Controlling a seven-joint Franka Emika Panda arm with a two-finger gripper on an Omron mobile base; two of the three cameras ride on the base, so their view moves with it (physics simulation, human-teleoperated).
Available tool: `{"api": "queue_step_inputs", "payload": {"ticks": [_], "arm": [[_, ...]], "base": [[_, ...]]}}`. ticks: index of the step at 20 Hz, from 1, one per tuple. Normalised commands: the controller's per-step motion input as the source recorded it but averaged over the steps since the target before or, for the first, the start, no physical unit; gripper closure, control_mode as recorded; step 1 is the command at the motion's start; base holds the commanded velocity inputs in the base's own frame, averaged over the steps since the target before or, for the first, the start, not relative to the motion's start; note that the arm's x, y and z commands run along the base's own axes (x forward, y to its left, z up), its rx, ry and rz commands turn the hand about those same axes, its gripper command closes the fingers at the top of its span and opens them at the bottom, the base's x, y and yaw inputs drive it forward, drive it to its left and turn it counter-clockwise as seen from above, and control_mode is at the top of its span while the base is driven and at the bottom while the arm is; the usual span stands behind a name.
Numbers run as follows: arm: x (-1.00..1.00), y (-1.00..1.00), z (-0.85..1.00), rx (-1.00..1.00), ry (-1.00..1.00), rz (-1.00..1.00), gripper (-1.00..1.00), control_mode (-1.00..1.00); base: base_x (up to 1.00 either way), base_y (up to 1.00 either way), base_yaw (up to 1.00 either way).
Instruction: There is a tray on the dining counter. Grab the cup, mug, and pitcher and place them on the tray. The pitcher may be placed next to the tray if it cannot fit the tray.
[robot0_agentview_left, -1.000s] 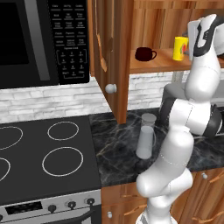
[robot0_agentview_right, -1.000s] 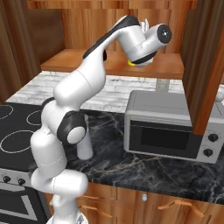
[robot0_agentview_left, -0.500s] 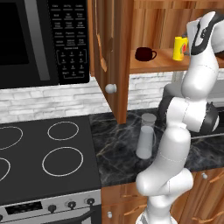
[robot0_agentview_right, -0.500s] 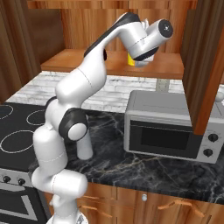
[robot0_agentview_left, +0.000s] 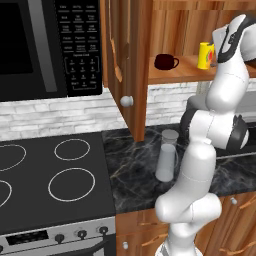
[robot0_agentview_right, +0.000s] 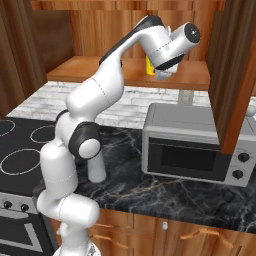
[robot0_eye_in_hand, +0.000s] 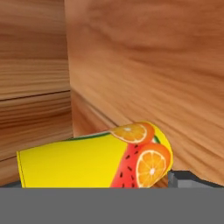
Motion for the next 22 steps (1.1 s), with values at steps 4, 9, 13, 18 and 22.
{"api": "queue_step_inputs", "payload": {"ticks": [4,9,13,18,22], "arm": [[0.0,0.0,-0.07,0.0,0.03,0.0,-1.0,-1.0],[0.0,0.0,0.0,0.0,0.0,0.0,-1.0,-1.0],[0.0,0.0,0.0,0.0,0.0,0.0,-1.0,-1.0],[0.0,0.0,0.0,0.0,0.0,0.0,1.0,-1.0],[0.0,0.0,0.0,0.0,0.0,0.0,1.0,-1.0]], "base": [[0.0,0.0,0.0],[0.0,0.0,0.0],[0.0,0.0,0.0],[0.0,0.0,0.0],[0.0,0.0,0.0]]}}
